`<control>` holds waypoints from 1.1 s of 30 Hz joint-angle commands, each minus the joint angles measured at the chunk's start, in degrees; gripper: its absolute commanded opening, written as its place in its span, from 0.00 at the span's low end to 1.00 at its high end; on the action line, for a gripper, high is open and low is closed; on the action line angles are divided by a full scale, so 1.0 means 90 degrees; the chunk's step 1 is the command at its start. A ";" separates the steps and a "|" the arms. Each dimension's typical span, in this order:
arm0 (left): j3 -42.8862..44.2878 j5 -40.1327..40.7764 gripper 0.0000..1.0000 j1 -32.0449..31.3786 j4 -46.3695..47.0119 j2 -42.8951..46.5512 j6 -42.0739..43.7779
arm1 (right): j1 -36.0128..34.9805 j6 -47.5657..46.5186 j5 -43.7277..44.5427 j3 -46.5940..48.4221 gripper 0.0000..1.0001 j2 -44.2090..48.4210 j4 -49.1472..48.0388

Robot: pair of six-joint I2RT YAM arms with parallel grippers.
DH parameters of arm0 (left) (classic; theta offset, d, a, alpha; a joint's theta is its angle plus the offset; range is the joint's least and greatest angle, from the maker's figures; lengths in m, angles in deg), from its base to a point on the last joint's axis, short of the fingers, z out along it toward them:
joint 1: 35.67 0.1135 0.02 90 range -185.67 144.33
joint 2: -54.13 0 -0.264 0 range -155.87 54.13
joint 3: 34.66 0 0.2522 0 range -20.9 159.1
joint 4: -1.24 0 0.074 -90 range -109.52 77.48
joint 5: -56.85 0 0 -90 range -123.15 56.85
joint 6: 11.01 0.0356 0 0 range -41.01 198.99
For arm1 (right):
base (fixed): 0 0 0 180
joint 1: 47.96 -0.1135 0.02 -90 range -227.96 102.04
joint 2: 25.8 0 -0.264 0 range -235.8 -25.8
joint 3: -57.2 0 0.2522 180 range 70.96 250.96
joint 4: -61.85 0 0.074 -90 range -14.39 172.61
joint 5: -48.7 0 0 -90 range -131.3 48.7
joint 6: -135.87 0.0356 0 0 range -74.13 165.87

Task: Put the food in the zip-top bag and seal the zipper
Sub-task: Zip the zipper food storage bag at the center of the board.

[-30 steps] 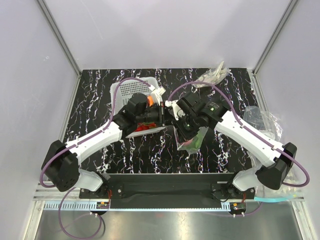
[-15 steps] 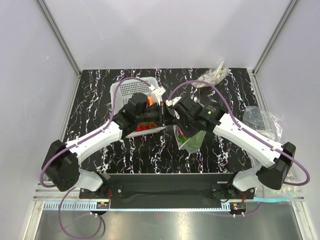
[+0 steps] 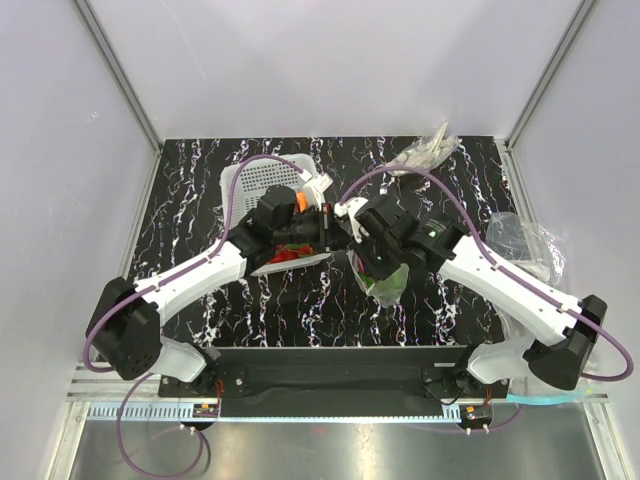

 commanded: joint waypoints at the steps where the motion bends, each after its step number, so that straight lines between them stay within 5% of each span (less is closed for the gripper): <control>1: 0.0235 -0.0216 0.00 0.0066 0.0421 0.0017 0.0041 | -0.0109 -0.0149 -0.1019 -0.0134 0.08 -0.0241 -0.0088; 4: 0.0235 -0.0226 0.00 0.0085 0.0421 0.0017 0.0031 | -0.0139 -0.0130 -0.0689 -0.0154 0.07 -0.0505 -0.0058; 11: 0.0147 -0.0284 0.00 0.0105 0.0451 0.0046 0.0031 | -0.0149 0.0231 0.2870 -0.0270 0.00 0.0019 -0.1255; 16: 0.0128 -0.0314 0.00 0.0095 0.0460 0.0056 0.0051 | -0.0139 0.0086 0.3853 -0.0777 0.00 0.0636 -0.2371; 20: 0.0128 -0.0333 0.00 0.0095 0.0460 0.0076 0.0070 | -0.0148 0.0124 0.4282 -0.0672 0.00 0.0511 -0.2139; 22: 0.0118 -0.0343 0.00 0.0095 0.0451 0.0095 0.0080 | -0.0129 0.0163 0.4167 -0.0594 0.00 0.0452 -0.1906; 29: 0.0128 -0.0314 0.00 0.0105 0.0412 0.0125 0.0119 | -0.0148 -0.0178 0.0889 -0.0467 0.00 0.0501 -0.1446; 33: 0.0176 -0.0284 0.00 0.0105 0.0334 0.0144 0.0168 | -0.0148 -0.0276 -0.0022 -0.0407 0.01 0.0198 -0.1133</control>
